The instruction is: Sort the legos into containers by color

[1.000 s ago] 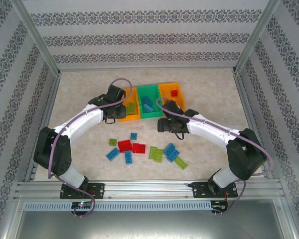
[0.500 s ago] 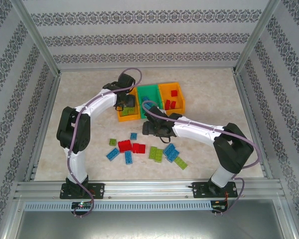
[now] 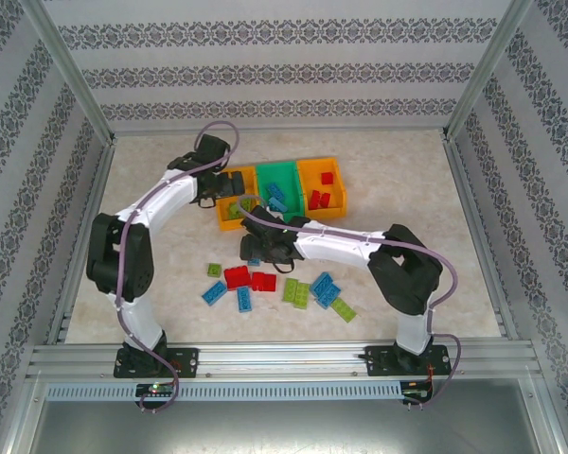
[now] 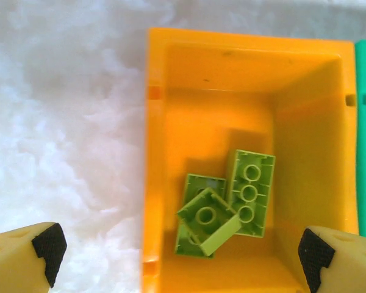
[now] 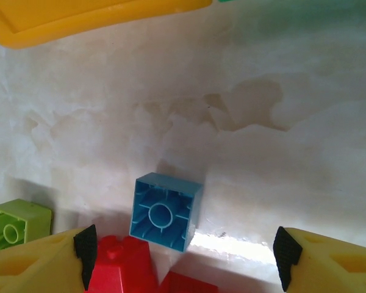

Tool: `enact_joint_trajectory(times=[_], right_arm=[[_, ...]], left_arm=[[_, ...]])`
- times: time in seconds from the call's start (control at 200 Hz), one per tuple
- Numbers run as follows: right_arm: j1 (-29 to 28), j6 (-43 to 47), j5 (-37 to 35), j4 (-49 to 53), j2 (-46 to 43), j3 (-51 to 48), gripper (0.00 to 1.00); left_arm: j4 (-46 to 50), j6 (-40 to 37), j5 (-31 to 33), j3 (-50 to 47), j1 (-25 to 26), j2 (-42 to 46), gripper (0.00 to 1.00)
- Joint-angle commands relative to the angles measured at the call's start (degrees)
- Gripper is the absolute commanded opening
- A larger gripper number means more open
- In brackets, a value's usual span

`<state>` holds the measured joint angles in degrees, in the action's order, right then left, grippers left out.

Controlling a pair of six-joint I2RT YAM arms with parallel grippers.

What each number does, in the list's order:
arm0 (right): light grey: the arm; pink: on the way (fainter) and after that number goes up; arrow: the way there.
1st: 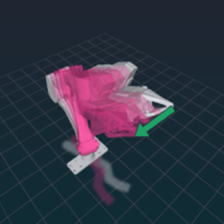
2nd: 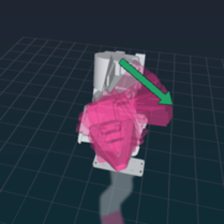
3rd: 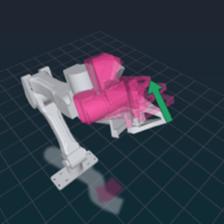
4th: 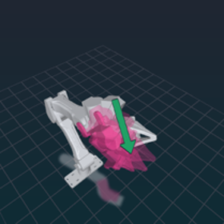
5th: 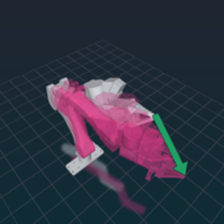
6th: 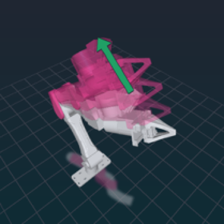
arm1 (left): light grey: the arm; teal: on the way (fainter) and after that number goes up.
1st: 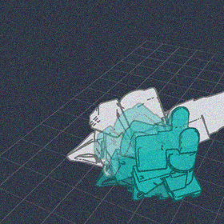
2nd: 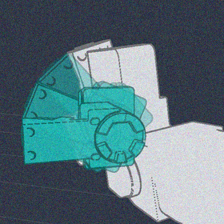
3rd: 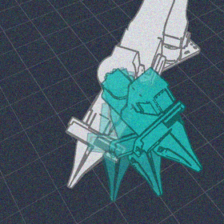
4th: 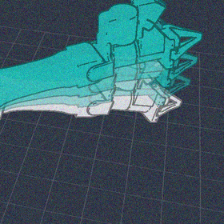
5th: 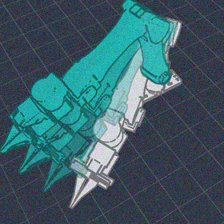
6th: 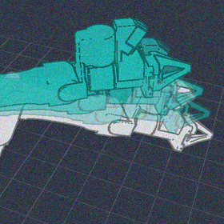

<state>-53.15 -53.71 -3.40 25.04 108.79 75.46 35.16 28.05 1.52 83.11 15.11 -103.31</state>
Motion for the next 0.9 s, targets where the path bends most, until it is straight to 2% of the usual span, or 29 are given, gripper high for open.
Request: enact_joint_trajectory(times=[0.0, 0.13, 0.56, 0.724, 0.894], right_arm=[[-0.8, -0.9, 0.6, 1.6, 2.8, 3.5, 0.78], [-1.0, -0.8, 0.6, 4.5, 5.9, 6.7, 0.74], [-1.1, -0.7, 2.7, 10.4, 11.2, 11.5, 0.53], [-0.4, 0.1, 0.6, 10.6, 10.4, 10.9, 0.37], [1.6, 2.6, -1.8, 10.5, 6.6, 10.0, 0.31]], left_arm=[[-2.0, 3.3, -2.5, -3.7, -2.2, 4.4, 0.99], [-2.4, 3.7, -2.1, -7.0, -3.0, 8.2, 0.99], [-2.6, 3.0, -1.6, -14.6, -6.3, 16.0, 0.99], [-2.3, 2.3, -1.3, -16.2, -6.5, 17.1, 0.99], [-1.9, 0.9, -1.2, -17.8, -6.5, 18.1, 0.99]])
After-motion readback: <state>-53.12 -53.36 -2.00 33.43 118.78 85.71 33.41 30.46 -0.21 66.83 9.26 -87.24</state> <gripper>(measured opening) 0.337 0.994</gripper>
